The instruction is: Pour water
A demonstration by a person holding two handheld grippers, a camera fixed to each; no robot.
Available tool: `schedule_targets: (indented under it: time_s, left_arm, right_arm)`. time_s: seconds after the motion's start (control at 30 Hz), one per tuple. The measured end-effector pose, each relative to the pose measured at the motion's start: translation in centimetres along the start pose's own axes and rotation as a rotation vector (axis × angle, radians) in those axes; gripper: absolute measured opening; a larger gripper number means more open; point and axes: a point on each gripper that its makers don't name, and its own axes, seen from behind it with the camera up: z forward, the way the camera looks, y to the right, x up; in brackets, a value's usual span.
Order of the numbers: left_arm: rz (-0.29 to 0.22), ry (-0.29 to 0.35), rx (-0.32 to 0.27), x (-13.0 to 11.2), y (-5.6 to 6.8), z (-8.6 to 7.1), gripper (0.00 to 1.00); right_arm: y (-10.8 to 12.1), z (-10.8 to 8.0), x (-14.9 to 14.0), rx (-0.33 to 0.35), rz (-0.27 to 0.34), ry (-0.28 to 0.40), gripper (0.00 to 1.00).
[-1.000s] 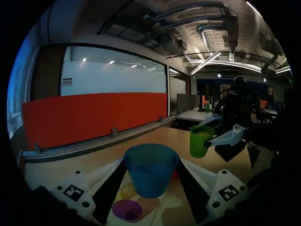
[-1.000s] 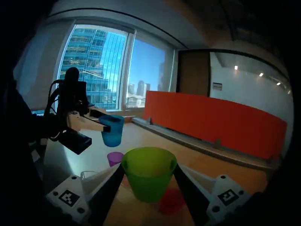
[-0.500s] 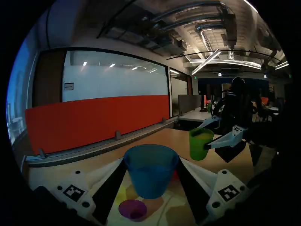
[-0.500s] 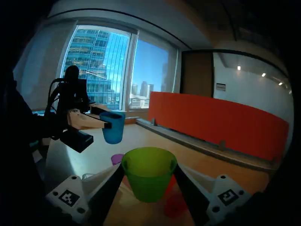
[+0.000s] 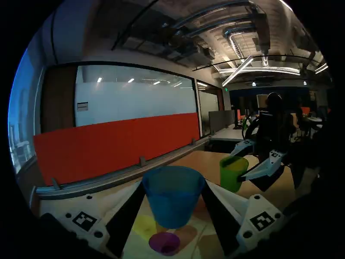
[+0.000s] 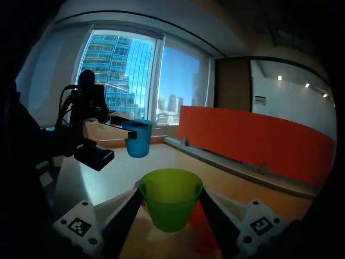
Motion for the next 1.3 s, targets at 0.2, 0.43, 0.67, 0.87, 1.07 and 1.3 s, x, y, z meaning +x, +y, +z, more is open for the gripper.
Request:
schedule_targets:
  time_s: [0.2,0.43,0.67,0.87,1.07,1.3]
  left_arm:
    - [0.031,0.011,0.015,1.2,-0.6,-0.6,0.87]
    - [0.093,0.023,0.032,2.7,-1.0,-1.2,0.87]
    - [0.135,0.025,0.039,3.6,-0.9,-1.9,0.87]
    - [0.180,0.026,0.047,4.3,-1.1,-2.3,0.87]
    - [0.216,0.028,0.046,4.9,-1.0,-2.4,0.87]
    - [0.285,0.020,0.055,5.3,-1.2,-2.2,0.87]
  right_arm:
    - [-0.7,1.1,0.5,0.026,0.008,0.014,0.92]
    - [-1.4,2.3,0.5,0.051,0.022,0.022,0.92]
    - [-2.4,3.4,0.7,0.083,0.032,0.032,0.92]
    - [-3.2,4.2,0.8,0.102,0.032,0.034,0.92]
    - [-3.8,4.8,0.8,0.118,0.034,0.036,0.92]
    - [-4.4,5.3,0.8,0.135,0.032,0.034,0.92]
